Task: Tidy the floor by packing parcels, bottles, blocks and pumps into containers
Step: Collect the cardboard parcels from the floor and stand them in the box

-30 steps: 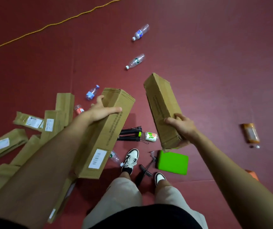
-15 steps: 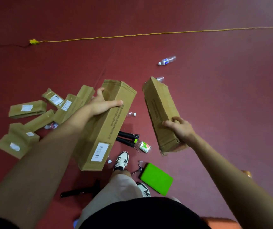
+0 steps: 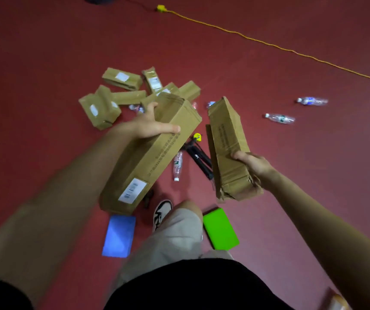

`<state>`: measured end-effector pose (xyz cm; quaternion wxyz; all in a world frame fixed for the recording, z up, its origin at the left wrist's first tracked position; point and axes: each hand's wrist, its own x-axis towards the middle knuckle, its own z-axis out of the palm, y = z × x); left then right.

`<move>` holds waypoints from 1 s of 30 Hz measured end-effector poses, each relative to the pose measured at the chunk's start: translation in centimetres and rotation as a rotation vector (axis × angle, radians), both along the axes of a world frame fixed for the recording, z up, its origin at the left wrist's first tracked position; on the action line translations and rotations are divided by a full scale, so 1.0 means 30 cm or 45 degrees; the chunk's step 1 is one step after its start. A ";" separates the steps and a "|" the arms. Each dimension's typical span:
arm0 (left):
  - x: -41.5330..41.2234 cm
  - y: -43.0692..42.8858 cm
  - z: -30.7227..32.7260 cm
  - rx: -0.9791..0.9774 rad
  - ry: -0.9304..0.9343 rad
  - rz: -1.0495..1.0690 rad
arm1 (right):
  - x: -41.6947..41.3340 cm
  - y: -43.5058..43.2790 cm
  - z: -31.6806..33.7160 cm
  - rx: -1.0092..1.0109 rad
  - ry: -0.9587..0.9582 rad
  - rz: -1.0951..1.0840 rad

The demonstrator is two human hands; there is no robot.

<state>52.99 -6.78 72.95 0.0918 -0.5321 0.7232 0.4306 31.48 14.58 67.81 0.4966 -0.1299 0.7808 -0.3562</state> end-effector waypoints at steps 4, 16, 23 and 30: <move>0.307 0.002 -0.003 0.001 -0.095 0.206 | 0.195 -0.141 -0.007 -0.034 -0.094 0.219; 1.315 0.253 0.052 -0.135 -0.274 0.741 | 1.077 -0.294 0.041 -0.085 -0.149 0.830; 2.067 0.551 0.073 -0.113 -0.336 0.893 | 1.847 -0.170 0.020 -0.140 -0.214 0.968; 2.671 0.877 0.106 -0.065 -0.364 1.146 | 2.483 -0.033 0.044 -0.096 -0.346 1.222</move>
